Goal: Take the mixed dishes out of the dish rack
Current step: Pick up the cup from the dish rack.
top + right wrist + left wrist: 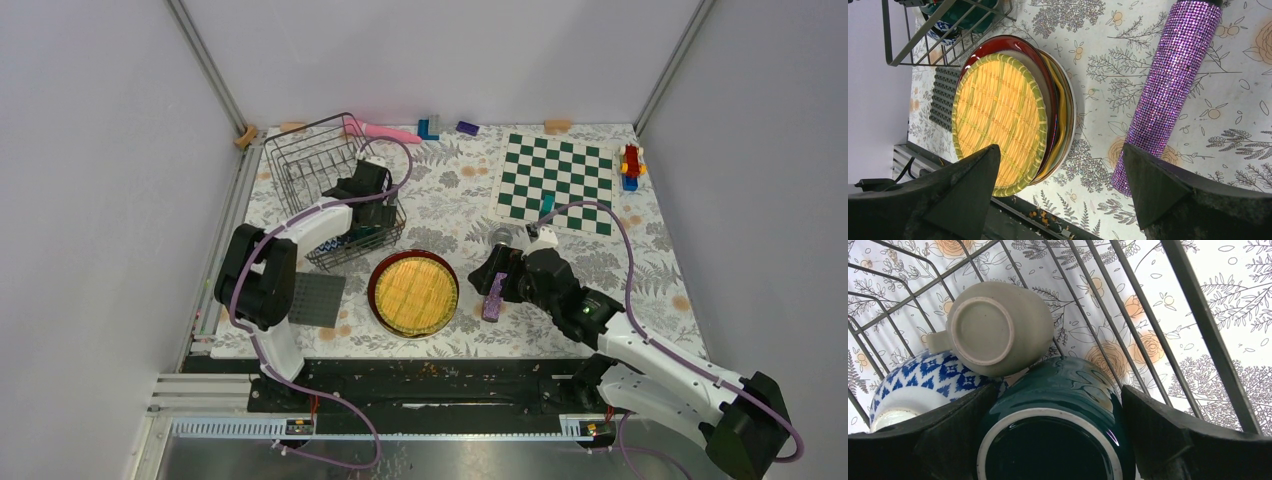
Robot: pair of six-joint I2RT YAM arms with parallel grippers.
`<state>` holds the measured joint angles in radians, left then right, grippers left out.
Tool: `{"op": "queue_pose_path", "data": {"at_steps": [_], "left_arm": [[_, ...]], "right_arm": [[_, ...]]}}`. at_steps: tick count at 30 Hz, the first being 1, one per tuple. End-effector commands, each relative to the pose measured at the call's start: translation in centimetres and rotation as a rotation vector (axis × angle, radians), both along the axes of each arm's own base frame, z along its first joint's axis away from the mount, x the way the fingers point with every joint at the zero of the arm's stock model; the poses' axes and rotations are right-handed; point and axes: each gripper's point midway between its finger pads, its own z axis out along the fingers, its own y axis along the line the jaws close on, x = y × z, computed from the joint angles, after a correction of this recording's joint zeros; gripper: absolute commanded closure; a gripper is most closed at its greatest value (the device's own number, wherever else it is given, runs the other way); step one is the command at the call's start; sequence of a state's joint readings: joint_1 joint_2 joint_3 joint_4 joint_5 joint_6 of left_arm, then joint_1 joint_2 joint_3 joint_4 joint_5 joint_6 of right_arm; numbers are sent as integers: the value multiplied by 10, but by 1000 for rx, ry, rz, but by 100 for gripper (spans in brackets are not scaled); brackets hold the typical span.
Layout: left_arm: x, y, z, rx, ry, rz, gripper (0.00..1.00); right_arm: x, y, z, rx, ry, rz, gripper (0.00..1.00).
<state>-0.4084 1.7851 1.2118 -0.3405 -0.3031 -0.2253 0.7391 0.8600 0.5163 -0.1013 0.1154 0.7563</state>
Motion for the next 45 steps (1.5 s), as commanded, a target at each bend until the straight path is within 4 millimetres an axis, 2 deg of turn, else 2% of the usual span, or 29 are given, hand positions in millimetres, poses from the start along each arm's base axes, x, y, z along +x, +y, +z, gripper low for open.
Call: {"op": "queue_pose_path", "data": {"at_steps": [1,7,18,20,27,35,40,45], "left_arm": [[2,0,10,-19,-7,21,14],[9,2,33,-30,-63,47,49],[18,6,89,-67,-198,97,80],[18,5,101,-90,-232,102,89],[15,6,134,-155,-326,120,100],[2,10,177,-266,-454,158,100],[-20,8,214,-431,-561,165,100],[-50,-14,243,-693,-634,76,100]], "right_arm": [[8,1,11,7,-38,-24,0],[8,-2,12,12,-42,-39,2],[9,-7,15,19,-61,-62,2],[9,-7,16,22,-65,-65,2],[8,-10,22,38,-91,-74,2],[8,-7,35,89,-152,-55,2],[8,5,54,175,-224,-3,2],[1,18,72,245,-288,87,2]]}}
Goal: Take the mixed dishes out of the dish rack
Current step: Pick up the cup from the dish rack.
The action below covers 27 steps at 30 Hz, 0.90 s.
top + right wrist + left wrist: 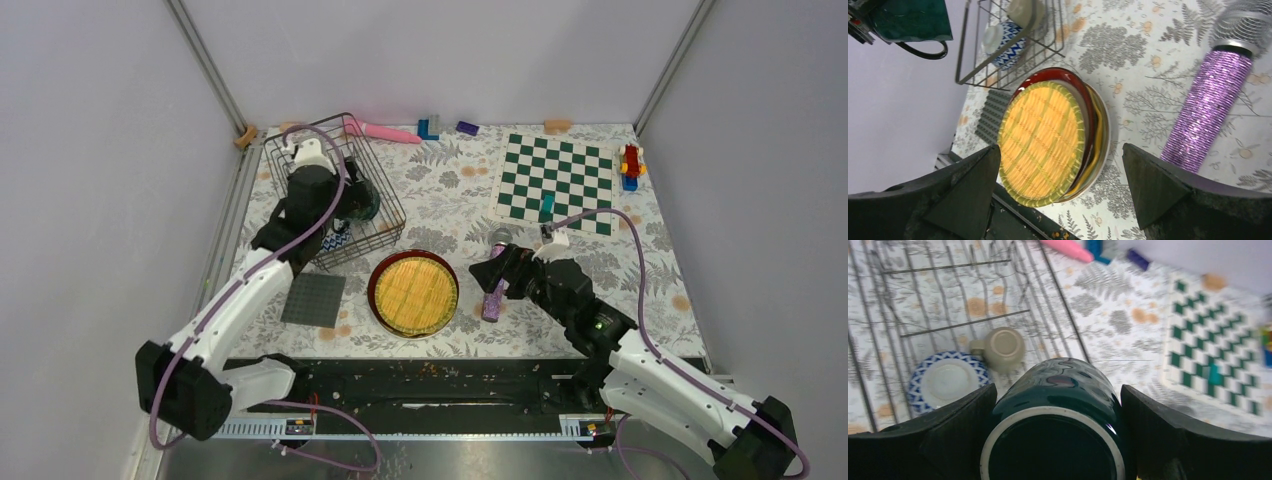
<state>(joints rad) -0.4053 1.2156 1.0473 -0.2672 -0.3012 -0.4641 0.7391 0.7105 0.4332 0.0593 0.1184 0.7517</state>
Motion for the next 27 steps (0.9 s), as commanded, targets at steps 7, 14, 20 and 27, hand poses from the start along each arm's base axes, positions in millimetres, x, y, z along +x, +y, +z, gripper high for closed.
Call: {"op": "queue_pose_path", "data": {"at_steps": [7,14,20,27], "left_arm": [[-58,-78,90,-608,-288,-406,100],[-96,-101,91,-919,-249,-573,100],[-115,-100,94,-1127,-240,-607,100],[-130,-95,100,-1233,-257,-606,100]], "right_arm": [[-26,53,63,188,-301,355,1],[-35,75,71,228,-381,472,2],[-43,90,69,192,-586,538,2],[-43,111,80,218,-741,584,8]]}}
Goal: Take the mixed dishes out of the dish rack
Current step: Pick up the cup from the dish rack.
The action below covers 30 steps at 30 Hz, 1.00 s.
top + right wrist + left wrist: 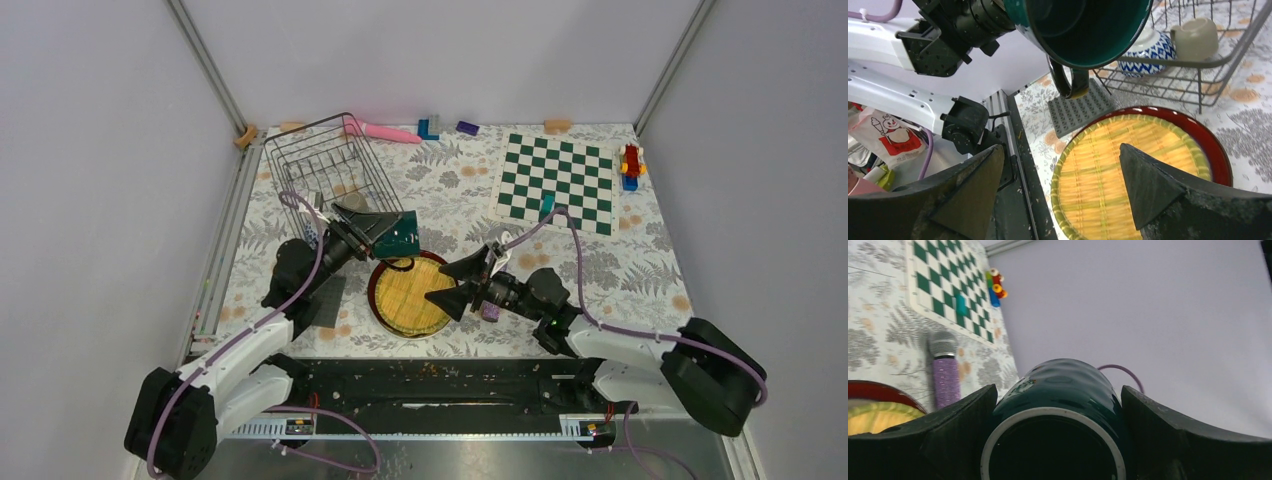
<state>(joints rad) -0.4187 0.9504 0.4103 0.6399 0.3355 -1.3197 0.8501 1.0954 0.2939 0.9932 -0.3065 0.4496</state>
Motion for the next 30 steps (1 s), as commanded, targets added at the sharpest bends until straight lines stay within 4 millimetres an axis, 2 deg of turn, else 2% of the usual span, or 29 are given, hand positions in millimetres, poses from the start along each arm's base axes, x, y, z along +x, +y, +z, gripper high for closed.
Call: {"op": "queue_pose_path", "data": {"at_steps": [1,3,7,12,23,30], "left_arm": [[-28,7,76,-221,-204,-39,100],[-32,6,78,-240,-214,-47,100],[-37,3,80,-247,-217,-65,100],[-42,0,81,-262,-215,-92,100],[-61,-7,89,-319,-239,-176,100],[-63,-8,89,-333,-231,-188,100]], "right_arm": [[-4,13,58,176,-236,45,8],[-7,21,67,218,-251,70,9],[-6,39,73,232,-246,107,11],[-5,51,81,250,-249,130,16],[-1,62,84,263,-249,144,29],[-3,67,93,278,-265,163,45]]}}
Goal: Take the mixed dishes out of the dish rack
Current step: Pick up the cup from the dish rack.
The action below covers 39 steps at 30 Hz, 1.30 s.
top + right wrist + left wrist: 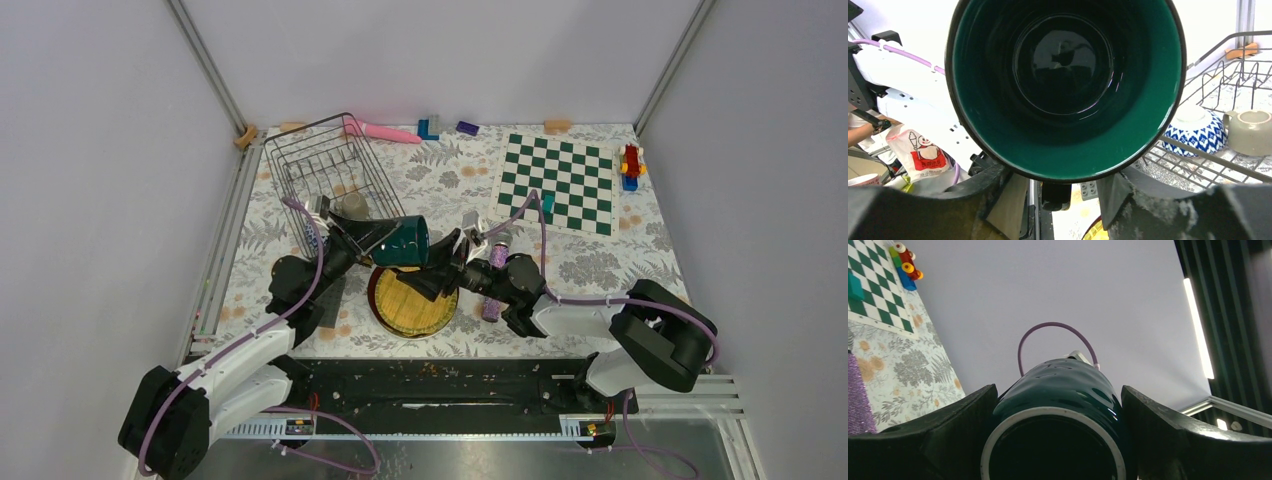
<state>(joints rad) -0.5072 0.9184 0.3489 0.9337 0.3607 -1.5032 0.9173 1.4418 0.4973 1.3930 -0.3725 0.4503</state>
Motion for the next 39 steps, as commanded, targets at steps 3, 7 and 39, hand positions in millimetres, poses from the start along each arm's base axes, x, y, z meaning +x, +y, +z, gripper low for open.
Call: {"op": "queue_pose_path", "data": {"at_steps": [3,7,39], "left_arm": [[-18,6,35,-114,-112,-37,100],[-20,5,37,-132,-118,-57,100],[-10,-17,31,-13,-163,-104,1]], "right_arm": [[-8,4,37,98,-81,26,52],[-8,4,40,108,-74,24,66],[-22,-33,70,207,-48,-24,100]]}}
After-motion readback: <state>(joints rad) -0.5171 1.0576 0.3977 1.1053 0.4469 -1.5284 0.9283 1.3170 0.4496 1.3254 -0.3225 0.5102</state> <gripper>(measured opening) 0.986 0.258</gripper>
